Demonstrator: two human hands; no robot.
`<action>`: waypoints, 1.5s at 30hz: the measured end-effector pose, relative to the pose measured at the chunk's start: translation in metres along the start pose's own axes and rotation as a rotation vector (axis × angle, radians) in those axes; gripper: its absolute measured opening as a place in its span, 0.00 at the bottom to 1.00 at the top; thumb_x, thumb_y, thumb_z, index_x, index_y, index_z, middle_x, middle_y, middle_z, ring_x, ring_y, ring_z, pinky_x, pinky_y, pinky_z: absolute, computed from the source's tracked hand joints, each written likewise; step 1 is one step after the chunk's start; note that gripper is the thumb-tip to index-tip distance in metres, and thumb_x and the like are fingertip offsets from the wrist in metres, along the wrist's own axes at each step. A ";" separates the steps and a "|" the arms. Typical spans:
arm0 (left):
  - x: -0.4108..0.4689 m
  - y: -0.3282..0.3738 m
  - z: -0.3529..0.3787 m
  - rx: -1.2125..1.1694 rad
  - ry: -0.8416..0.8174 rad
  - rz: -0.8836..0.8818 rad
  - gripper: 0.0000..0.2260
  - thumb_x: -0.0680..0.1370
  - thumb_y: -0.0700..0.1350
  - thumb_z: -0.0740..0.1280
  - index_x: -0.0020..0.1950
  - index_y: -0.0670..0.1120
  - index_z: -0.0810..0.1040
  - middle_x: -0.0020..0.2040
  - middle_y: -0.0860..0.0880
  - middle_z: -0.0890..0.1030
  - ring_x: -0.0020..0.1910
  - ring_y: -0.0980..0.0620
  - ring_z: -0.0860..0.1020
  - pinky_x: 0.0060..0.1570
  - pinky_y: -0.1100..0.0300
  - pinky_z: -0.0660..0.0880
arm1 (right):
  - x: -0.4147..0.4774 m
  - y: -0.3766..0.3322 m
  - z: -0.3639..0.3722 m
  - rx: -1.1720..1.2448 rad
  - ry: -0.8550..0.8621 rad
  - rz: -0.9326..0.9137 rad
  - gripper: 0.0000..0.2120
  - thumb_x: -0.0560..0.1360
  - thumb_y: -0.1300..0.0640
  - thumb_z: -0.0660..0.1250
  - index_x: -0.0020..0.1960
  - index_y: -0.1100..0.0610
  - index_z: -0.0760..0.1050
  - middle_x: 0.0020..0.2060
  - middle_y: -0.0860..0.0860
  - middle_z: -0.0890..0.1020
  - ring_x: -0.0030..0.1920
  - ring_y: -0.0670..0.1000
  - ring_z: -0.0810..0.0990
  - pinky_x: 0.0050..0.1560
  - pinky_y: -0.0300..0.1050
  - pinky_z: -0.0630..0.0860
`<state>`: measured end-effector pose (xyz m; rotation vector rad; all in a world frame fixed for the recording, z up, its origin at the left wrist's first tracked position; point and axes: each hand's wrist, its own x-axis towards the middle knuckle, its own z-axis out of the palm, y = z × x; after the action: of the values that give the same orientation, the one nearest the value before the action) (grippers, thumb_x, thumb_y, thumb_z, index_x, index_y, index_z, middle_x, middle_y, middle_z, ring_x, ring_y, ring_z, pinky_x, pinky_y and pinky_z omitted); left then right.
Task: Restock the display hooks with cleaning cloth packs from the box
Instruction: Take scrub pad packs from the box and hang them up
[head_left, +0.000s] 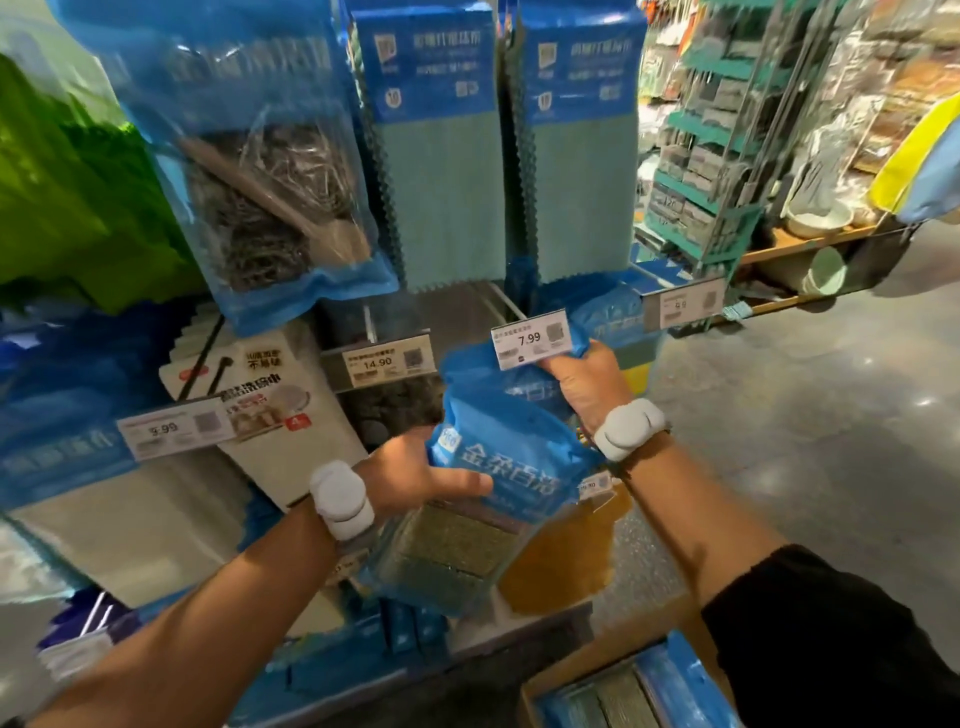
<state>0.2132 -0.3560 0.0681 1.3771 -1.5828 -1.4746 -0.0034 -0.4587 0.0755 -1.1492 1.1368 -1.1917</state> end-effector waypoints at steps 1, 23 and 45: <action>0.001 -0.002 0.000 -0.003 -0.006 -0.007 0.23 0.68 0.47 0.82 0.60 0.52 0.80 0.58 0.54 0.86 0.59 0.53 0.84 0.63 0.53 0.79 | 0.001 0.000 0.000 0.013 0.021 -0.004 0.06 0.75 0.65 0.72 0.49 0.55 0.84 0.45 0.53 0.87 0.45 0.49 0.86 0.48 0.46 0.83; 0.004 -0.015 -0.003 -0.218 0.125 -0.066 0.22 0.76 0.40 0.76 0.69 0.43 0.78 0.64 0.45 0.84 0.64 0.44 0.82 0.67 0.45 0.76 | 0.049 -0.027 0.019 0.171 -0.003 0.234 0.08 0.81 0.61 0.64 0.45 0.62 0.76 0.24 0.49 0.81 0.26 0.47 0.80 0.26 0.35 0.76; 0.043 -0.007 0.053 -0.578 0.144 -0.033 0.28 0.73 0.44 0.78 0.72 0.45 0.76 0.67 0.41 0.81 0.66 0.38 0.80 0.68 0.38 0.74 | -0.013 0.005 -0.039 0.229 -0.166 0.251 0.19 0.79 0.49 0.69 0.62 0.62 0.79 0.55 0.60 0.85 0.57 0.61 0.84 0.61 0.64 0.78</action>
<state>0.1541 -0.3756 0.0399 1.1359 -0.9394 -1.6397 -0.0429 -0.4477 0.0683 -0.8842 0.9596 -0.9847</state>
